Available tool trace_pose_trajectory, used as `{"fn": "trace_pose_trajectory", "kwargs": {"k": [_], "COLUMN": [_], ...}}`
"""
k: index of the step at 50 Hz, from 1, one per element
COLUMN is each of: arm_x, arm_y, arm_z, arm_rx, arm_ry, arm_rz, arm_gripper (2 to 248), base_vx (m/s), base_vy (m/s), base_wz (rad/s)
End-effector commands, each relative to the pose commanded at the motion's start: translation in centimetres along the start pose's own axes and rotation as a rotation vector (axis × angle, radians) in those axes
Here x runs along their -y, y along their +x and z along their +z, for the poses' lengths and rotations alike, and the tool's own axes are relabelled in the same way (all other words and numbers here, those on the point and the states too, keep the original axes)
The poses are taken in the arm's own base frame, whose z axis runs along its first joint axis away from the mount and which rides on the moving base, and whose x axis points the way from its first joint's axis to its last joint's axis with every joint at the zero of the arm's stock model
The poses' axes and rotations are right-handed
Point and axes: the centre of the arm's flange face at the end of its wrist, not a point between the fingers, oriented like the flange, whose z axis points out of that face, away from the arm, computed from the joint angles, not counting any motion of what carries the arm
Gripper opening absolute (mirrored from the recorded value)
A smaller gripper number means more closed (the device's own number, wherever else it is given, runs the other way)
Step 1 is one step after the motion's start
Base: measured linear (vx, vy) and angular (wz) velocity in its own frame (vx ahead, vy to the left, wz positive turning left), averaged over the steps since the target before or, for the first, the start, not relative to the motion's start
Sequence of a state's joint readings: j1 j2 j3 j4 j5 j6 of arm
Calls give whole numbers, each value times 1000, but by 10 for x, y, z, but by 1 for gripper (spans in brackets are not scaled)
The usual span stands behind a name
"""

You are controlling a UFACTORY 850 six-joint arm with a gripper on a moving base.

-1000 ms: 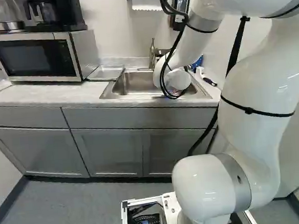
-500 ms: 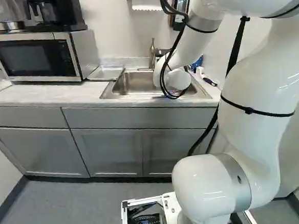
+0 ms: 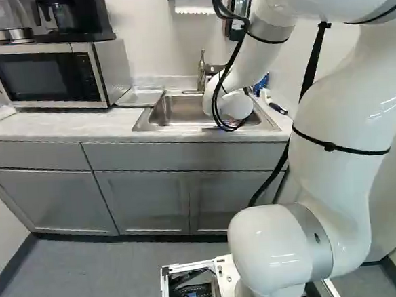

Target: Rinse the cup and place it in the tray

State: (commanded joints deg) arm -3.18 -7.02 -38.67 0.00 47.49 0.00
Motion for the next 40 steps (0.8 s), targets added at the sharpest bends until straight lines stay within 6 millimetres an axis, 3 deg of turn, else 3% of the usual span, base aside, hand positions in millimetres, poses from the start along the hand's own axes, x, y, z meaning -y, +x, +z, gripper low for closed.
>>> {"fn": "trace_pose_trajectory", "kwargs": {"k": [40], "arm_x": [0], "arm_y": [0], "arm_z": [0], "arm_rx": [0], "arm_ry": [0], "arm_rz": [0], "arm_gripper": [125], "base_vx": [0], "base_vy": [0], "base_wz": [0]}}
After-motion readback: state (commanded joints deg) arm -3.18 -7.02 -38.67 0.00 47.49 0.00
